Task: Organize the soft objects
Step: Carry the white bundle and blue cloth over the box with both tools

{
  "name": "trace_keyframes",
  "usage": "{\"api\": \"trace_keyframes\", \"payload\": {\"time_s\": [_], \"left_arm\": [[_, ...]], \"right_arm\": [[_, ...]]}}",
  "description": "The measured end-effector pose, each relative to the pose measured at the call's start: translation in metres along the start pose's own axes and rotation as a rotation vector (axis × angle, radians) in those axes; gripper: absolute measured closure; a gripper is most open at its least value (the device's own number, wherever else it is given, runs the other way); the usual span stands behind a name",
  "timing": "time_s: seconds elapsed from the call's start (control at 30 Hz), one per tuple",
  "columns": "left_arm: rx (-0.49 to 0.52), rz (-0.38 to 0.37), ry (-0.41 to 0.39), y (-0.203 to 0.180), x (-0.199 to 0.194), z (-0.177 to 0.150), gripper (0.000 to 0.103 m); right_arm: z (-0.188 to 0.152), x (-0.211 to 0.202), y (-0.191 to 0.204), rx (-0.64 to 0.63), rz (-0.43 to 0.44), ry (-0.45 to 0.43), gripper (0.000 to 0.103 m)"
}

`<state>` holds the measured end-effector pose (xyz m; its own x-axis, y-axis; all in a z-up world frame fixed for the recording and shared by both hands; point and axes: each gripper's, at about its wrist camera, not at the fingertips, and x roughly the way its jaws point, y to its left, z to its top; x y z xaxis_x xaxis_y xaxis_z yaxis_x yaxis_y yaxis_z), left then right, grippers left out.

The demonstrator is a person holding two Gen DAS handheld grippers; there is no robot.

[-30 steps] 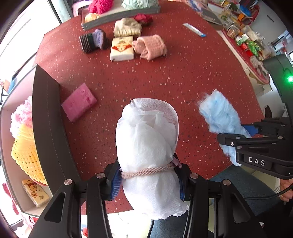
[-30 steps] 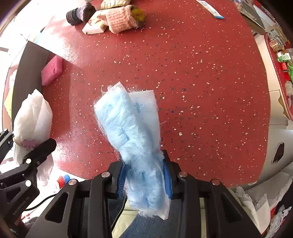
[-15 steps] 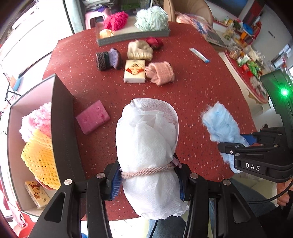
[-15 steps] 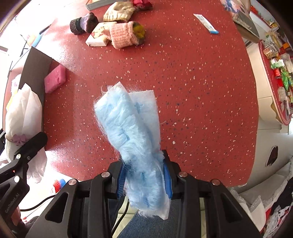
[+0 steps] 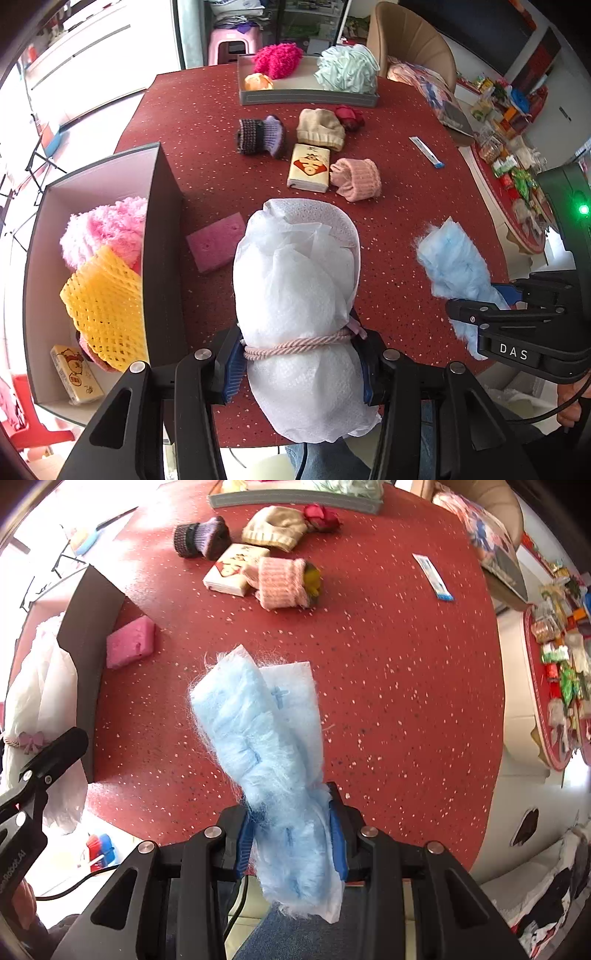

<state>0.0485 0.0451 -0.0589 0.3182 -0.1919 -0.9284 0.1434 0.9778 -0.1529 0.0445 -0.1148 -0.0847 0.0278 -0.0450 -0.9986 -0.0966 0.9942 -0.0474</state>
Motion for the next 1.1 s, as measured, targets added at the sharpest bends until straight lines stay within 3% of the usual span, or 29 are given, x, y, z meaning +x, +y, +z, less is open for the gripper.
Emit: {"api": "trace_keyframes", "payload": {"time_s": [1.1], "left_arm": [[-0.347, 0.082, -0.133, 0.099, -0.040, -0.014, 0.054]], "right_arm": [[0.049, -0.047, 0.104, -0.270, -0.022, -0.126, 0.065]]}}
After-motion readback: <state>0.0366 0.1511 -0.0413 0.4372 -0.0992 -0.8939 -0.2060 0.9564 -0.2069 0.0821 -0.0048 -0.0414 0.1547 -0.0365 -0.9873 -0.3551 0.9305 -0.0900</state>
